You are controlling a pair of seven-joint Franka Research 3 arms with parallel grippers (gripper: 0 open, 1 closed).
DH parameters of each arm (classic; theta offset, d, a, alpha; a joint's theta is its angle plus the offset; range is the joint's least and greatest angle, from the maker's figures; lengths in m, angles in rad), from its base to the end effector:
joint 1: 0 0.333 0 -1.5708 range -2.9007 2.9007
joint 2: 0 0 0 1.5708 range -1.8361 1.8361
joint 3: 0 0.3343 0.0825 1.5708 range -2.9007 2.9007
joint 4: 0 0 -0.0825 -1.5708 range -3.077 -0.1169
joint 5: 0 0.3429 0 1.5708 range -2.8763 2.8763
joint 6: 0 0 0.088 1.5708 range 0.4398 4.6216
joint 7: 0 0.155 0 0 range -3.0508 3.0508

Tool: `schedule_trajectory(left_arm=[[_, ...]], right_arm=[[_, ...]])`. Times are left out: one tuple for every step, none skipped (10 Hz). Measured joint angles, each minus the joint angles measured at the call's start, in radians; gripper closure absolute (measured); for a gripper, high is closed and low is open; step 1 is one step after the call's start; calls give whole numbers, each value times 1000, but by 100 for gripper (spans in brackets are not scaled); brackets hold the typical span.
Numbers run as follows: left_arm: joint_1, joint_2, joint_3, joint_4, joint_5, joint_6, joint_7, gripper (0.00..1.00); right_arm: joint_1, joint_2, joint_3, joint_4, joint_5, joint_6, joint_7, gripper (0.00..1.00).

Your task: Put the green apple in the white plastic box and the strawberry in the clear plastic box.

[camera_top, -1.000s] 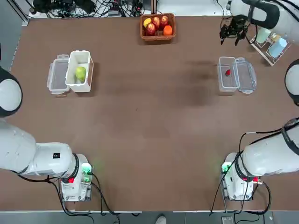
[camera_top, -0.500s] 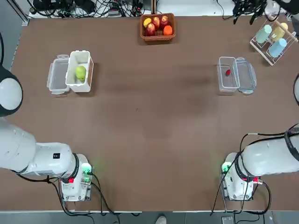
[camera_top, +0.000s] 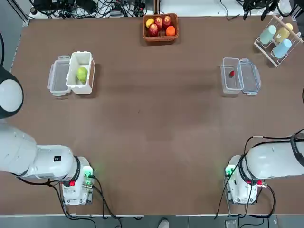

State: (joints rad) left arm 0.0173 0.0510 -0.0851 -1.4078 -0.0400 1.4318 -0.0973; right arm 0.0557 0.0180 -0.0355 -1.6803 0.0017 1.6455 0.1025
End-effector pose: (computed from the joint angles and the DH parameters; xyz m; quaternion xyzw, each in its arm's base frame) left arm 0.5131 -0.0402 0.6259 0.9996 0.0123 -0.0152 0.0208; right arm 0.5187 0.0109 0.5446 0.9988 -0.0412 -0.0264 0.0011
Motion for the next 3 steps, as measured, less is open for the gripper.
schedule_trajectory(left_arm=[[0,0,0,0,0,4,0,0],[-1,0,-1,0,0,6,0,0],[-2,0,-2,0,0,8,0,0]], right_arm=[[0,-2,2,3,0,0,0,0],[0,-5,5,8,0,0,0,0],[0,-10,6,9,0,0,0,0]])
